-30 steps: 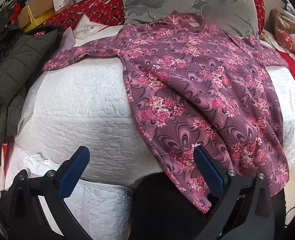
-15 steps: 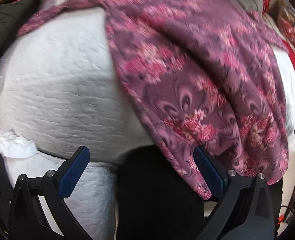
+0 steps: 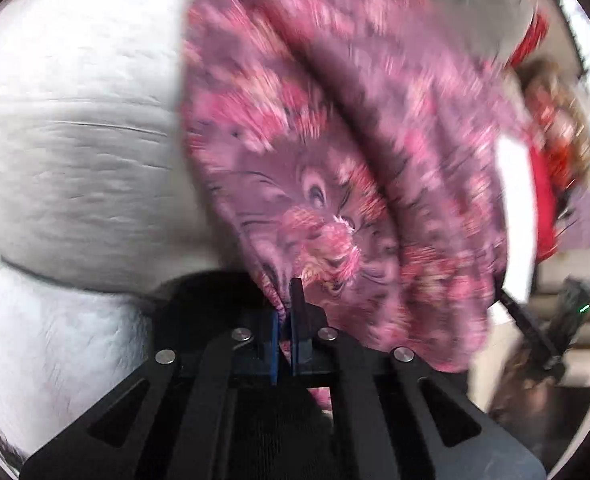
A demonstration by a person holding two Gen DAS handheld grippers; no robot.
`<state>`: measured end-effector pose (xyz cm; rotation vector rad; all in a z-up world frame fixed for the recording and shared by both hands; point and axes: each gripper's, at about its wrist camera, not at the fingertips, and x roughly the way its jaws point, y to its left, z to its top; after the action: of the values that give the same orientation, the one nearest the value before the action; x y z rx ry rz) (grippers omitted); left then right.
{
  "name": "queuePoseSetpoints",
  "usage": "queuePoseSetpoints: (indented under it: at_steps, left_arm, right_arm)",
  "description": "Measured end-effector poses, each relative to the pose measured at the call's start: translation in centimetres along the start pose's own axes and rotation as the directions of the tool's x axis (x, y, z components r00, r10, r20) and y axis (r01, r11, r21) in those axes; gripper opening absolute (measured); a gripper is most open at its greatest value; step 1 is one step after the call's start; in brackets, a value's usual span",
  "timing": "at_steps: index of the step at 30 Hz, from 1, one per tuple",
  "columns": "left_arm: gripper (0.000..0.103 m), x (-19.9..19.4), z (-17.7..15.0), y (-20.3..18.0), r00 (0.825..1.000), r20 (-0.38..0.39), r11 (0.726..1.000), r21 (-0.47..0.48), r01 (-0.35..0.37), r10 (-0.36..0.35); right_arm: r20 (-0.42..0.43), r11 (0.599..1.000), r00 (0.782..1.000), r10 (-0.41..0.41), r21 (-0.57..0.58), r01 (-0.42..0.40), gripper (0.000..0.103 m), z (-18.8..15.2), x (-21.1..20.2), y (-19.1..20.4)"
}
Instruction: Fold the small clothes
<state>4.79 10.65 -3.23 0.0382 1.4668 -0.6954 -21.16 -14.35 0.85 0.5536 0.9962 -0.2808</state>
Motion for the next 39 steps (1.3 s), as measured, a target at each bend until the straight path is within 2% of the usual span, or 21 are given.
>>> queuePoseSetpoints:
  at_steps: [3, 6, 10, 13, 14, 15, 16, 17, 18, 22, 24, 26, 27, 28, 30, 31, 33, 35, 37, 38, 39]
  left_arm:
    - [0.002, -5.5, -0.5, 1.6, 0.994, 0.084, 0.996, -0.037, 0.076, -0.073]
    - [0.002, -8.9, -0.7, 3.4, 0.990, 0.136, 0.998, -0.048, 0.034, -0.028]
    - [0.002, -6.0, -0.8, 6.2, 0.996, 0.082, 0.995, -0.098, -0.016, 0.024]
    - [0.003, -4.0, -1.8, 7.3, 0.999, 0.040, 0.992, -0.125, 0.006, 0.000]
    - [0.004, -3.5, -2.1, 7.6, 0.999, 0.031, 0.992, -0.126, 0.012, -0.008]
    - [0.006, -3.0, -2.3, 7.8, 1.000, 0.020, 0.992, -0.126, 0.024, -0.022]
    - [0.014, -2.7, -2.2, 7.8, 0.999, 0.011, 0.991, -0.128, 0.036, -0.035]
    - [0.023, -2.6, -2.1, 7.7, 0.999, 0.002, 0.990, -0.133, 0.040, -0.040]
    - [0.026, -2.4, -2.2, 7.8, 0.999, -0.001, 0.990, -0.138, 0.032, -0.033]
    - [0.029, -1.6, -1.4, 7.1, 1.000, -0.018, 0.990, -0.139, -0.007, 0.004]
    - [0.029, -1.2, -1.2, 7.2, 0.999, -0.034, 0.988, -0.154, -0.003, -0.002]
    - [0.029, -1.3, -1.1, 7.3, 0.999, -0.040, 0.988, -0.157, -0.010, 0.004]
    - [0.029, -1.4, -1.1, 7.3, 0.999, -0.038, 0.988, -0.151, -0.015, 0.010]
    - [0.029, -1.5, -1.0, 7.3, 0.999, -0.037, 0.989, -0.146, -0.027, 0.022]
    - [0.029, -1.5, -0.8, 7.5, 0.998, -0.036, 0.988, -0.140, -0.063, 0.059]
    - [0.029, -1.5, -0.7, 7.5, 0.997, -0.036, 0.987, -0.142, -0.073, 0.068]
    - [0.029, -2.0, -0.3, 7.2, 0.997, -0.028, 0.987, -0.145, -0.076, 0.073]
    - [0.029, -2.9, 0.2, 6.2, 0.997, -0.001, 0.991, -0.115, -0.071, 0.071]
    - [0.030, -4.1, 1.1, 4.4, 0.995, 0.046, 0.995, -0.051, -0.085, 0.087]
    - [0.032, -4.5, 1.7, 3.7, 0.993, 0.064, 0.995, -0.022, -0.095, 0.097]
    - [0.043, -4.7, 2.8, 2.6, 0.990, 0.085, 0.993, 0.013, -0.114, 0.113]
  right_arm:
    - [0.108, 0.994, 0.989, 0.097, 0.037, -0.102, 0.005, 0.4, -5.4, -0.3]
    - [0.179, 0.992, 0.977, 0.116, 0.038, -0.124, 0.000, 1.2, -9.1, -0.2]
    - [0.153, 0.997, 0.987, 0.042, 0.064, -0.053, 0.003, 1.0, -8.5, -1.1]
    - [0.089, 0.987, 0.995, 0.043, 0.154, -0.057, 0.009, 0.7, -6.2, -2.5]
    - [0.065, 0.979, 0.995, 0.071, 0.189, -0.082, 0.013, 0.4, -5.3, -3.1]
    - [0.053, 0.973, 0.996, 0.077, 0.213, -0.087, 0.027, 0.1, -4.8, -4.0]
    - [0.047, 0.968, 0.996, 0.080, 0.233, -0.089, 0.050, -0.7, -4.5, -4.6]
    - [0.035, 0.965, 0.997, 0.075, 0.251, -0.081, 0.059, -1.2, -3.8, -4.9]
    - [0.015, 0.961, 0.998, 0.058, 0.270, -0.060, 0.067, -1.6, -2.9, -5.3]
    - [-0.039, 0.948, 0.995, 0.091, 0.310, -0.074, 0.067, -2.2, 0.2, -5.9]
    - [-0.056, 0.925, 0.981, 0.185, 0.348, -0.155, 0.063, -2.6, 1.9, -5.9]
    - [-0.019, 0.907, 0.968, 0.250, 0.354, -0.227, 0.018, -2.6, 1.6, -5.7]
    - [0.009, 0.912, 0.969, 0.249, 0.334, -0.237, 0.006, -2.3, 1.0, -5.3]
    - [0.058, 0.932, 0.973, 0.223, 0.279, -0.231, 0.006, -2.0, -0.9, -4.7]
    - [0.081, 0.960, 0.981, 0.178, 0.206, -0.192, 0.006, -1.3, -2.8, -4.1]
    - [0.066, 0.968, 0.985, 0.159, 0.188, -0.169, 0.006, -1.1, -2.9, -4.1]
    - [-0.039, 0.982, 0.994, 0.101, 0.161, -0.094, 0.008, -0.8, -1.8, -4.1]
    - [-0.096, 0.985, 0.993, 0.066, 0.168, -0.049, 0.013, -0.6, -1.4, -4.6]
    - [-0.046, 0.975, 0.994, 0.101, 0.205, -0.090, 0.013, 0.4, -2.5, -5.9]
    - [0.014, 0.967, 0.994, 0.109, 0.232, -0.109, 0.014, 1.6, -3.8, -6.8]
    - [0.080, 0.958, 0.992, 0.101, 0.262, -0.119, 0.020, 3.2, -5.2, -8.2]
